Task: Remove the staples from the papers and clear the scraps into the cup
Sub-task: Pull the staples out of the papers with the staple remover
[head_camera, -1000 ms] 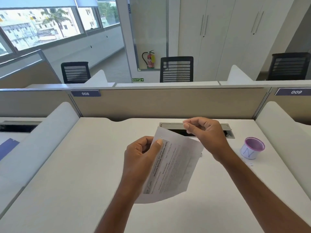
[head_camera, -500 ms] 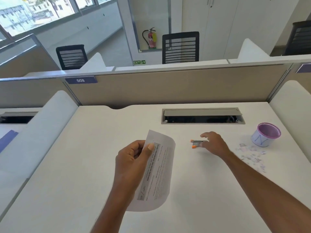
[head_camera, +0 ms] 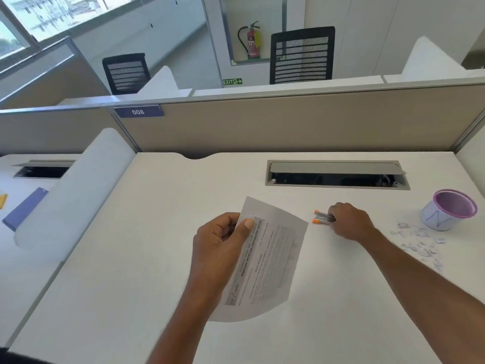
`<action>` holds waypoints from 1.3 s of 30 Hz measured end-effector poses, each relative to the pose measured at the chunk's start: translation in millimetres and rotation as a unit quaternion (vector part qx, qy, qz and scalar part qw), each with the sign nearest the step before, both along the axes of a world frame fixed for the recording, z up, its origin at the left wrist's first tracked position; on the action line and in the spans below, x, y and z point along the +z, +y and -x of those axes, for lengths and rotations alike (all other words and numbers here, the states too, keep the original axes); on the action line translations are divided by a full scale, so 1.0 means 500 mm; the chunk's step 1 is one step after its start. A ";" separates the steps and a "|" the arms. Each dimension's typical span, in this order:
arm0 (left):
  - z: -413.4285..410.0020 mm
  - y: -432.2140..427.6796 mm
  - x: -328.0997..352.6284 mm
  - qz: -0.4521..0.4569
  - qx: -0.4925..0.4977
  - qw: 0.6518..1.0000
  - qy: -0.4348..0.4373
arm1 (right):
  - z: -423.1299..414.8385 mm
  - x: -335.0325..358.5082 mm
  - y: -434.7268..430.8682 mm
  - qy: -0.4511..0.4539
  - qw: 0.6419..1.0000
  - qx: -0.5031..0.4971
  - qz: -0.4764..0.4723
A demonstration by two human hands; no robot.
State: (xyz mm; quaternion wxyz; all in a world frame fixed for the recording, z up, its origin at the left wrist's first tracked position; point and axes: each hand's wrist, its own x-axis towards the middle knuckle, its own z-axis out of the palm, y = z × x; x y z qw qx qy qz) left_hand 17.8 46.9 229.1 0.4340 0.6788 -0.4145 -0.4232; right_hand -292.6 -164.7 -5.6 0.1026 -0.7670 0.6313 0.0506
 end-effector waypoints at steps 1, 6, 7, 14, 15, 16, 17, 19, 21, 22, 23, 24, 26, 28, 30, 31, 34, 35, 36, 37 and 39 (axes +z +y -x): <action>-0.001 -0.001 0.001 0.000 0.001 1.000 0.001 | 0.001 0.008 0.001 -0.034 0.999 -0.019 -0.018; -0.005 -0.005 0.003 0.004 -0.004 1.000 0.002 | 0.018 0.044 0.013 -0.276 0.943 -0.163 -0.092; -0.006 -0.006 0.004 0.007 -0.005 1.000 0.002 | 0.022 0.051 0.019 -0.332 0.917 -0.193 -0.106; -0.006 -0.004 0.022 0.022 -0.009 1.000 0.012 | 0.019 0.142 0.076 -0.653 0.700 -0.255 -0.136; -0.005 -0.003 0.025 0.024 -0.011 1.000 0.013 | 0.011 0.159 0.085 -0.677 0.676 -0.259 -0.130; -0.004 -0.002 0.028 0.026 -0.013 0.999 0.014 | 0.004 0.175 0.094 -0.694 0.660 -0.259 -0.125; -0.003 -0.001 0.031 0.029 -0.014 0.999 0.013 | -0.006 0.194 0.103 -0.709 0.646 -0.254 -0.125; 0.000 0.001 0.037 0.034 -0.018 0.999 0.009 | -0.027 0.232 0.123 -0.745 0.610 -0.233 -0.134; 0.003 0.003 0.042 0.041 -0.021 0.999 0.004 | -0.050 0.275 0.145 -0.777 0.578 -0.204 -0.144; 0.004 0.005 0.044 0.044 -0.020 0.999 0.005 | -0.061 0.299 0.158 -0.785 0.572 -0.189 -0.143; 0.005 0.007 0.046 0.047 -0.019 0.999 0.007 | -0.073 0.323 0.170 -0.790 0.570 -0.178 -0.137; 0.006 0.009 0.048 0.049 -0.018 0.999 0.009 | -0.085 0.347 0.181 -0.794 0.569 -0.172 -0.130; 0.009 0.014 0.051 0.051 -0.017 0.999 0.007 | -0.106 0.390 0.205 -0.797 0.569 -0.160 -0.122; 0.012 0.019 0.055 0.054 -0.018 0.998 0.010 | -0.125 0.429 0.230 -0.790 0.586 -0.132 -0.122; 0.014 0.025 0.060 0.060 -0.015 0.998 0.018 | -0.140 0.464 0.256 -0.774 0.616 -0.092 -0.118; 0.015 0.027 0.062 0.064 -0.013 0.998 0.021 | -0.147 0.480 0.269 -0.763 0.632 -0.074 -0.111; 0.017 0.035 0.070 0.075 -0.011 0.997 0.033 | -0.171 0.520 0.308 -0.729 0.678 -0.018 -0.086; 0.018 0.038 0.072 0.080 -0.013 0.996 0.039 | -0.179 0.530 0.319 -0.718 0.691 -0.006 -0.080; 0.019 0.041 0.074 0.086 -0.015 0.995 0.045 | -0.186 0.540 0.329 -0.706 0.704 0.002 -0.075; 0.020 0.044 0.076 0.093 -0.018 0.994 0.048 | -0.192 0.549 0.338 -0.692 0.719 0.008 -0.070; 0.022 0.049 0.080 0.103 -0.027 0.993 0.054 | -0.198 0.560 0.350 -0.663 0.746 0.018 -0.056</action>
